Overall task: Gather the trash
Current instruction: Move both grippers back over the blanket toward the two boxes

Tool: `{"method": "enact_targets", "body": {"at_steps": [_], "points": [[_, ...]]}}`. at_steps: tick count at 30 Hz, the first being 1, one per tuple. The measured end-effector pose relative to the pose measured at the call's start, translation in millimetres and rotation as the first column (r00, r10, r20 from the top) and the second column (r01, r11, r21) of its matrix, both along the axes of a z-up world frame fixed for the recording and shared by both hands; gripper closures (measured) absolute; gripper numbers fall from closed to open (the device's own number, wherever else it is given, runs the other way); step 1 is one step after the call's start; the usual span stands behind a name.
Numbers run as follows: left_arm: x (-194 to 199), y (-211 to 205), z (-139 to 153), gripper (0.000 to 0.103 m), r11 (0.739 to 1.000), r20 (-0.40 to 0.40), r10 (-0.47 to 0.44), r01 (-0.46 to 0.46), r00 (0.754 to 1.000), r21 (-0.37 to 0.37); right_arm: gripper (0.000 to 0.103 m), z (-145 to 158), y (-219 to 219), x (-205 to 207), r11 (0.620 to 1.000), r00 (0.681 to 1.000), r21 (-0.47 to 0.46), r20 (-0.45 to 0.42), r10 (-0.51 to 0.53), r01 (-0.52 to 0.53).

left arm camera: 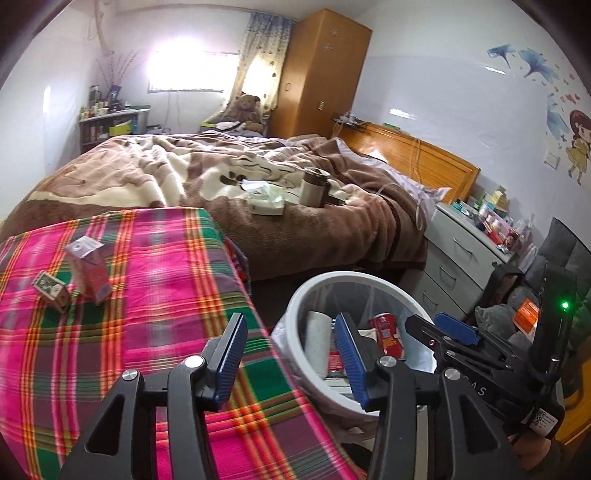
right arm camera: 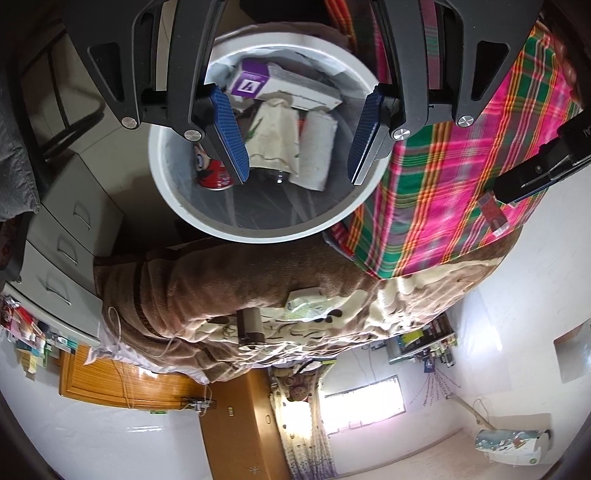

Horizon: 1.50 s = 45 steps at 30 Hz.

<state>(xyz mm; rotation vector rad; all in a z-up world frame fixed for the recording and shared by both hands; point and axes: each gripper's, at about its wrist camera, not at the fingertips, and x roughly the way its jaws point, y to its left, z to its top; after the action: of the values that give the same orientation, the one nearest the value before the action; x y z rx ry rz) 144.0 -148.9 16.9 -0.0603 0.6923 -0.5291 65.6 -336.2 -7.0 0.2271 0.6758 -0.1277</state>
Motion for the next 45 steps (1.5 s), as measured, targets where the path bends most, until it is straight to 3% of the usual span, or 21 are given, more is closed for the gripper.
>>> {"method": "enact_targets", "body": {"at_steps": [23, 28, 34, 45], "points": [[24.1, 98.4, -1.3, 0.052, 0.978, -0.010, 0.206, -0.206, 0.978, 0.012, 0.044, 5.2, 72.8, 34.7, 0.986, 0.986, -0.013, 0.036, 0.164, -0.164], [34.1, 124.2, -2.7, 0.044, 0.968, -0.014, 0.249, -0.249, 0.968, 0.002, 0.044, 6.9, 90.0, 45.7, 0.978, 0.977, -0.020, 0.036, 0.208, -0.207], [51.4, 157.6, -8.8, 0.044, 0.947, -0.036, 0.320, -0.320, 0.947, -0.002, 0.038, 7.0, 112.5, 60.8, 0.967, 0.966, -0.029, 0.036, 0.255, -0.254], [92.6, 208.1, -34.3, 0.044, 0.903, -0.099, 0.429, -0.429, 0.898, 0.022, 0.038, 0.5, 149.8, 98.1, 0.941, 0.941, -0.020, 0.007, 0.337, -0.337]]}}
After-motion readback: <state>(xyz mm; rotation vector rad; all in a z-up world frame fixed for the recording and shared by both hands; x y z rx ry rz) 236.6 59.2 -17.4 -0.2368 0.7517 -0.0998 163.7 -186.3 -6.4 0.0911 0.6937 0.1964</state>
